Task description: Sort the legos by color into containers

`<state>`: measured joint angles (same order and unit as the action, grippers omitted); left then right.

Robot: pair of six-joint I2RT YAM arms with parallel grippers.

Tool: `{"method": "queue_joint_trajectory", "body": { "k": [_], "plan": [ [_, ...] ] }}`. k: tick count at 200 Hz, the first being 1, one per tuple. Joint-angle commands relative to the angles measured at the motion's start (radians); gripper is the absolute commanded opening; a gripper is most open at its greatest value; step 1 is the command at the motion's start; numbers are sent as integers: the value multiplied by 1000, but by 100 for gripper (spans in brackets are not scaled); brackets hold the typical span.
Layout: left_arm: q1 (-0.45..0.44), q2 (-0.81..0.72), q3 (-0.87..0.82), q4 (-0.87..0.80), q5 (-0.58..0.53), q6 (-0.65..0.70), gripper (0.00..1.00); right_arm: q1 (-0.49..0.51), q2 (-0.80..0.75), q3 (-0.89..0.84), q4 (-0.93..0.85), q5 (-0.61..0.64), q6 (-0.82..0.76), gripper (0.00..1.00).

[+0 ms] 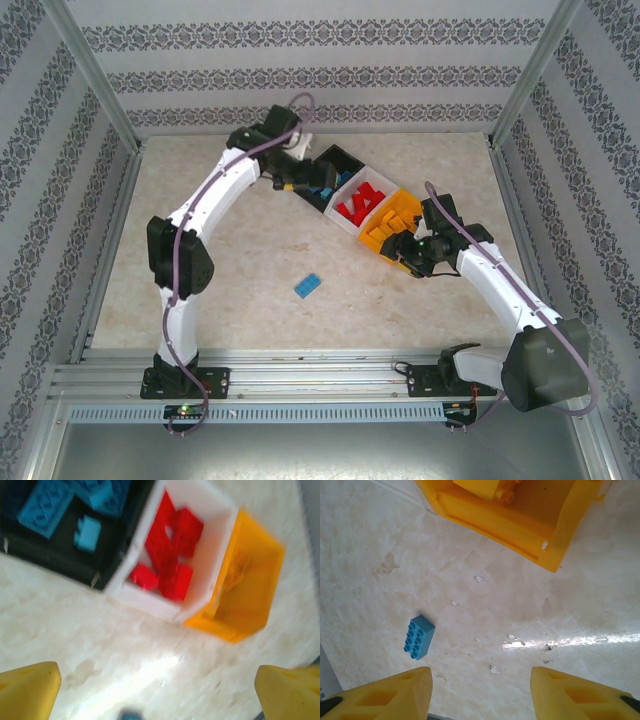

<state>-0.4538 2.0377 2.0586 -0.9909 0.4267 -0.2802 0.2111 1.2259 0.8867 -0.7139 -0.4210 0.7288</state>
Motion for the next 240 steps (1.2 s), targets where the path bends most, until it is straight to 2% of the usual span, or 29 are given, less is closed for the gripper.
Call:
{"method": "queue_joint_trajectory", "body": {
  "k": [1,14,35,56,90,201,240],
  "plan": [
    [-84,-78,-164,-93,-194,228,100,-12,2,17,-21,-19,-17,55],
    [-134,-113,-252,-77,-265,265,100,-11,4,17,-19,-23,-15,55],
    [-190,-139,-368,-45,-308,271,99,-11,11,20,-15,-31,-12,55],
    [-227,-149,-460,-4,-322,264,96,-10,15,23,-13,-39,-9,55],
    [-280,-114,-520,3,-346,259,92,-10,9,5,0,-44,-1,55],
    [-330,-49,-630,79,-310,189,70,-10,-37,-45,-1,-38,15,55],
    [-332,-51,-684,114,-328,163,67,-9,-54,-54,4,-39,33,55]
  ]
}}
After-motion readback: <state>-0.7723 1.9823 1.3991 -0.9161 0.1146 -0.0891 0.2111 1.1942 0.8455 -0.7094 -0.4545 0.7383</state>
